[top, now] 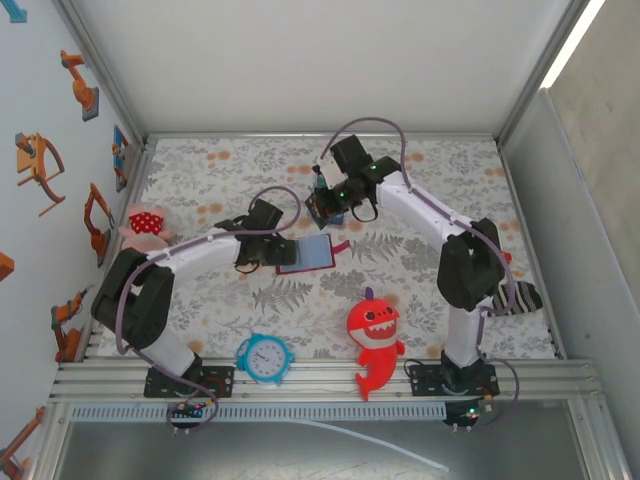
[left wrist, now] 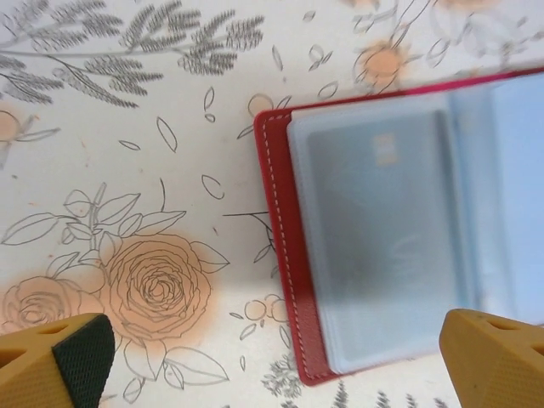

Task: Take the credit cards out of the card holder

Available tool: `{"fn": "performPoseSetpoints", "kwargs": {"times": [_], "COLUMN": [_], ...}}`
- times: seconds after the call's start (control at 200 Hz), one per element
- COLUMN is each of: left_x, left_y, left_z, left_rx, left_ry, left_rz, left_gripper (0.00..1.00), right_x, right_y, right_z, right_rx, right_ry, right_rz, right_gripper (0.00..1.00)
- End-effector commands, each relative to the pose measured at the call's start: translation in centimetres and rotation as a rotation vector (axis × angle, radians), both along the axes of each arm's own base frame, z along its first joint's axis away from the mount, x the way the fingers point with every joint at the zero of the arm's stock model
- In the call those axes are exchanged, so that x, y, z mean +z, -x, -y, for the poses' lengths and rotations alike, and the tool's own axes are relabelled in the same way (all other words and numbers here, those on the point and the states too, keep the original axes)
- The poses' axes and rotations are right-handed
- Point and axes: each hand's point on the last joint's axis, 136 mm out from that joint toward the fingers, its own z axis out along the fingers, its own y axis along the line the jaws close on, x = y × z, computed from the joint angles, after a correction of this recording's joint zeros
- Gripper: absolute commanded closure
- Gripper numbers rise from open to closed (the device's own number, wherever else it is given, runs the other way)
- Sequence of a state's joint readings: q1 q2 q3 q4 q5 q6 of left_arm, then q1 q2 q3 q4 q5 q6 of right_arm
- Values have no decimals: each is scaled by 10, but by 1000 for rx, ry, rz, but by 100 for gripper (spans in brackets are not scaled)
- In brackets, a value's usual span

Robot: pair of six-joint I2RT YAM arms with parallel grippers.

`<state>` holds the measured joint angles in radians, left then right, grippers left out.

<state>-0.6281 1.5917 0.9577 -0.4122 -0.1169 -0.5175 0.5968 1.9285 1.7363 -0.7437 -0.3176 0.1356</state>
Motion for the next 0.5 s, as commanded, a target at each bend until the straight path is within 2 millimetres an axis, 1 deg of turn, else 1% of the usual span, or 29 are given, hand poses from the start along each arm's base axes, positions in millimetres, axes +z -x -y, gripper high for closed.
{"fn": "performPoseSetpoints", "kwargs": {"times": [0.0, 0.105, 0.255, 0.361, 0.496], "left_x": [18, 28, 35, 40, 50], "left_y": [2, 2, 3, 3, 3], "left_z": [-8, -16, -26, -25, -25], "left_rx": [34, 62, 82, 88, 94], "left_ry": [8, 6, -1, 23, 58], "left_rz": [51, 94, 139, 168, 210], "left_gripper": [3, 3, 3, 3, 3], "right_x": [-8, -2, 3, -4, -16], "right_y": [-10, -27, -48, -60, -69], "right_z": [29, 35, 40, 42, 46], "right_rx": [87, 143, 214, 265, 327], "right_ry": [203, 265, 313, 360, 435], "right_rz": [61, 121, 174, 196, 213], "right_gripper": [100, 100, 100, 100, 100]}}
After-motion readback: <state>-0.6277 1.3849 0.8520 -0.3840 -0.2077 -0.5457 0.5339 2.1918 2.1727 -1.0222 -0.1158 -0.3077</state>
